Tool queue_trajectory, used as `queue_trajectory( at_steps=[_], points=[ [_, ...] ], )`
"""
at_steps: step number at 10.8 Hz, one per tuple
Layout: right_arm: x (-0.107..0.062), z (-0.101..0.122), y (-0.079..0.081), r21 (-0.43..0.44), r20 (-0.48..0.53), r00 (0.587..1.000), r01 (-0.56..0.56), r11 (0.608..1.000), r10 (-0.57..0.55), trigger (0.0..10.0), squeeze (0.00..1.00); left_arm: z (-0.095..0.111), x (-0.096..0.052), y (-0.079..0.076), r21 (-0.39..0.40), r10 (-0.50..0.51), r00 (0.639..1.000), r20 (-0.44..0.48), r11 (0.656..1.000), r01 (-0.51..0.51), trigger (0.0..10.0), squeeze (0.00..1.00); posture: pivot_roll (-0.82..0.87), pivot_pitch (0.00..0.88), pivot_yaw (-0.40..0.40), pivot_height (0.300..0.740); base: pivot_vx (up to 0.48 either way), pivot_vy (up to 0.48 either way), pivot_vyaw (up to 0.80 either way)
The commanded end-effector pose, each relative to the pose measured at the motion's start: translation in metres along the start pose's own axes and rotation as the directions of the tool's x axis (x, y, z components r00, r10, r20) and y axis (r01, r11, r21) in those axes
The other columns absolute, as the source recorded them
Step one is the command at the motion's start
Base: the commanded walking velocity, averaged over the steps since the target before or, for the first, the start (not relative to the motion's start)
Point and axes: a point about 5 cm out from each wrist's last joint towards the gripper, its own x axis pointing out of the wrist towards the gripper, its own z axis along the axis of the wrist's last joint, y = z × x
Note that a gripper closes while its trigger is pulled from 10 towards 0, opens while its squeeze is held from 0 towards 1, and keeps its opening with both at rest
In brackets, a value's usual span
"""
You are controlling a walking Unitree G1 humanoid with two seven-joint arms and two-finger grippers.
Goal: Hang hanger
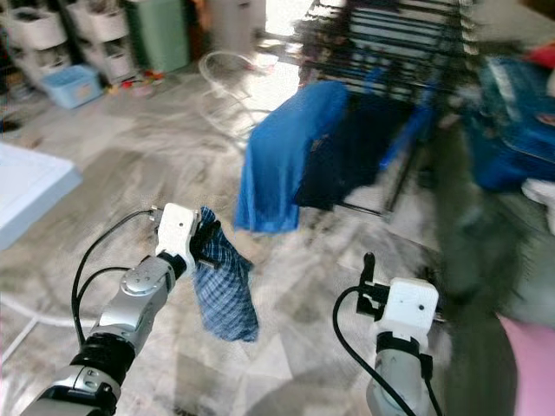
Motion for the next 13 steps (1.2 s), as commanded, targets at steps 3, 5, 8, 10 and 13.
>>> queue_trajectory(
  at_steps=[3,5,8,10,13],
  points=[
    [0.0042,0.0028,-0.0017,-0.006,0.015,1.000,0.006,1.000,-0.005,10.0,0.00,0.0054,0.0033,-0.0047,-0.003,-0.021,0.999,0.025,1.000,0.021,10.0,0.00,0.04,0.060,-0.052,0.740,0.440,0.000,0.00],
    [0.0028,0.0022,-0.0011,-0.001,0.010,1.000,0.002,1.000,-0.002,10.0,0.00,0.0057,0.0046,-0.0024,0.005,-0.025,0.999,0.021,1.000,0.025,10.0,0.00,0.04,0.064,-0.054,0.740,0.448,0.000,-0.65],
    [-0.0015,0.0003,-0.0019,-0.002,0.003,1.000,0.005,1.000,-0.005,10.0,0.00,0.0040,0.0048,-0.0038,0.007,-0.029,0.999,0.015,1.000,0.029,10.0,0.00,0.03,0.072,-0.048,0.740,0.440,0.000,-0.45],
    [-0.0034,-0.0006,-0.0017,0.001,-0.001,1.000,0.009,1.000,-0.009,10.0,0.00,0.0039,0.0054,-0.0039,0.010,-0.036,0.999,0.012,0.999,0.036,10.0,0.00,0.03,0.075,-0.044,0.740,0.431,0.000,0.00],
    [-0.0053,-0.0017,-0.0007,0.004,-0.006,1.000,0.012,1.000,-0.012,10.0,0.00,0.0043,0.0066,-0.0044,0.010,-0.042,0.999,0.009,0.999,0.042,10.0,0.00,0.02,0.081,-0.037,0.740,0.425,0.000,0.00]
  ],
)
